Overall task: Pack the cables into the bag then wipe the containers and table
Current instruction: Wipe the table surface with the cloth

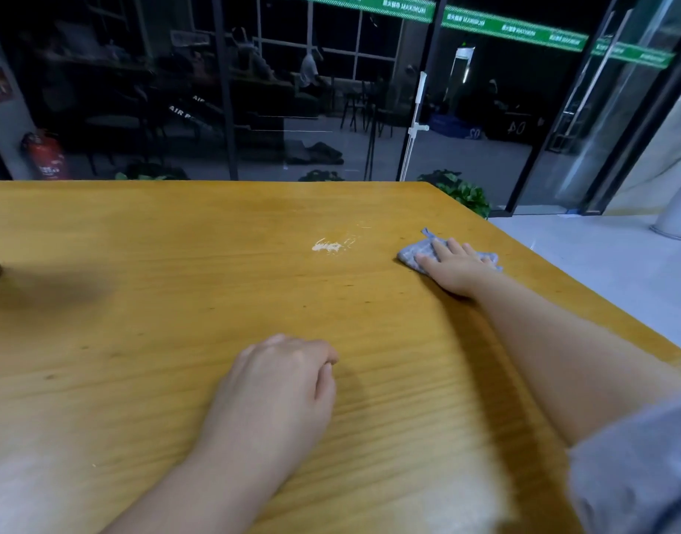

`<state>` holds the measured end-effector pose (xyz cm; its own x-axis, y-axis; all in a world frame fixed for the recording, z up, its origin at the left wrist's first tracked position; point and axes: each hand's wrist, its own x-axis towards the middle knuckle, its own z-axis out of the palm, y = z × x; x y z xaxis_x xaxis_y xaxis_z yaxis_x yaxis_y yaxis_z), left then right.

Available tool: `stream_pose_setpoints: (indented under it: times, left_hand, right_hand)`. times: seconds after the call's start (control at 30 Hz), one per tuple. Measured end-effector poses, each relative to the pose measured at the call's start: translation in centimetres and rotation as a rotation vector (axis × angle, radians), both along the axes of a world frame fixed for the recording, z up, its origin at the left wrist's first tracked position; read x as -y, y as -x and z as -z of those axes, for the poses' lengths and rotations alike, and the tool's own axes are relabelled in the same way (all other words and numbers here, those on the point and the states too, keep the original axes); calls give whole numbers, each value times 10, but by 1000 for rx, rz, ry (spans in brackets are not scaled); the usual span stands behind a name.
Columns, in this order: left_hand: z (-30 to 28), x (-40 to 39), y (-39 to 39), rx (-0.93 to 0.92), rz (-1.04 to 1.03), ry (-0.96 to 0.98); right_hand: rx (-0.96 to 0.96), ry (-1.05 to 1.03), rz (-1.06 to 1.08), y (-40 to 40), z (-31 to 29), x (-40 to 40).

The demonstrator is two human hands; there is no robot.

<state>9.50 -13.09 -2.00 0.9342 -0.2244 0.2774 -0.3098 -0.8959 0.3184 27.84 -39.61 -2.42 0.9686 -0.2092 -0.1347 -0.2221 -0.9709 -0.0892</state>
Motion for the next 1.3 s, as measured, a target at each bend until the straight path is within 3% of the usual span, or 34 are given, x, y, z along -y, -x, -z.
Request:
stream_pose_setpoints:
  times: [0.17, 0.53, 1.0, 1.3]
  left_hand:
    - [10, -3, -4, 115, 30, -131]
    - [22, 0, -12, 266, -40, 2]
    - [17, 0, -12, 327, -106, -3]
    - [13, 4, -14, 390, -128, -54]
  right_hand:
    - [-4, -32, -1, -38, 1, -45]
    - [8, -28, -192, -62, 3, -121]
    - [-12, -41, -534, -23, 2, -180]
    - [-11, 63, -772, 33, 2, -182]
